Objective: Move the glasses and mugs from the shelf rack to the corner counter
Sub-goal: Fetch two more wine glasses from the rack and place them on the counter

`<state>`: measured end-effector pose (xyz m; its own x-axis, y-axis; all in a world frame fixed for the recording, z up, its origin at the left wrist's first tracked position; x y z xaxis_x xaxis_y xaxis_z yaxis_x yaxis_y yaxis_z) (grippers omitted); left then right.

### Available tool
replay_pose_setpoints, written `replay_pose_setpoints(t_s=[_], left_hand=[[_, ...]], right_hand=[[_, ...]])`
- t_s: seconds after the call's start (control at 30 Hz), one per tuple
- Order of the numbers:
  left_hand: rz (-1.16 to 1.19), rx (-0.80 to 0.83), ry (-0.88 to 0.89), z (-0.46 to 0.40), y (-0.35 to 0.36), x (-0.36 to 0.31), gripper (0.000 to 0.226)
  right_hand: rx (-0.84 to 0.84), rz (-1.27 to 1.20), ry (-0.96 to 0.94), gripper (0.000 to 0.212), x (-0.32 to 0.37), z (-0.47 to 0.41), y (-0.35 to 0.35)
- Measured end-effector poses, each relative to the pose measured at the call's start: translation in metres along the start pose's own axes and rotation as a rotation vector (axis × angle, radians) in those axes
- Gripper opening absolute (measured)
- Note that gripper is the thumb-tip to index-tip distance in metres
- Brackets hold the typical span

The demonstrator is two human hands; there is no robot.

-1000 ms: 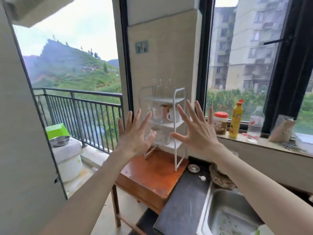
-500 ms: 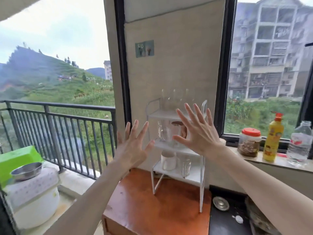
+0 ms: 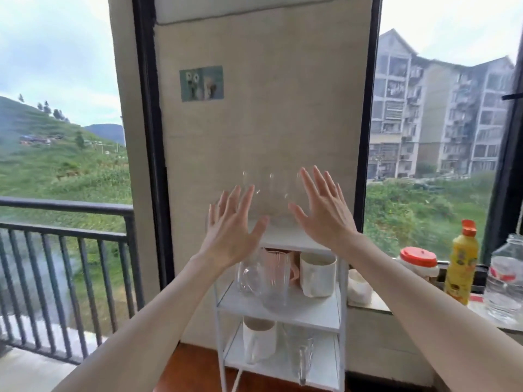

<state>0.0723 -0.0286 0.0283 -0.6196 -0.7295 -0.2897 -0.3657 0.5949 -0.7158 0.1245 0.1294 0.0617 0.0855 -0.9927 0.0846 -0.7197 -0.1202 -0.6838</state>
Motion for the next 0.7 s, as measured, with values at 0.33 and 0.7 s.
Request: replay_pose_setpoints(t_s=[0.33,0.7], left_hand=[[0.608,0.064,-0.207,-0.118,0.068,0.015,0.071],[0.785,0.099,-0.29,-0.163,0.115,0.02,0.085]], right_hand=[[-0.032,-0.317,0.346,0.069,-0.067,-0.085,0.037],[0.065,-0.468,0.599,0.039,-0.106,-0.099,0.079]])
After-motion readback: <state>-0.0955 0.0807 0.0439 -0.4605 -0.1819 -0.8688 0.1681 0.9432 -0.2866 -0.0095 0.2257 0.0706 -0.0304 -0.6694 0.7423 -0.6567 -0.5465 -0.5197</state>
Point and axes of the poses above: each hand's wrist, its own z-axis away from the middle knuckle, its own y-axis out of the palm, x = y × z, the point moved 9 cm from there along -z, towards the middle knuckle, and after that the axes turned 3 degrees about -y, right-handed, at the moved point
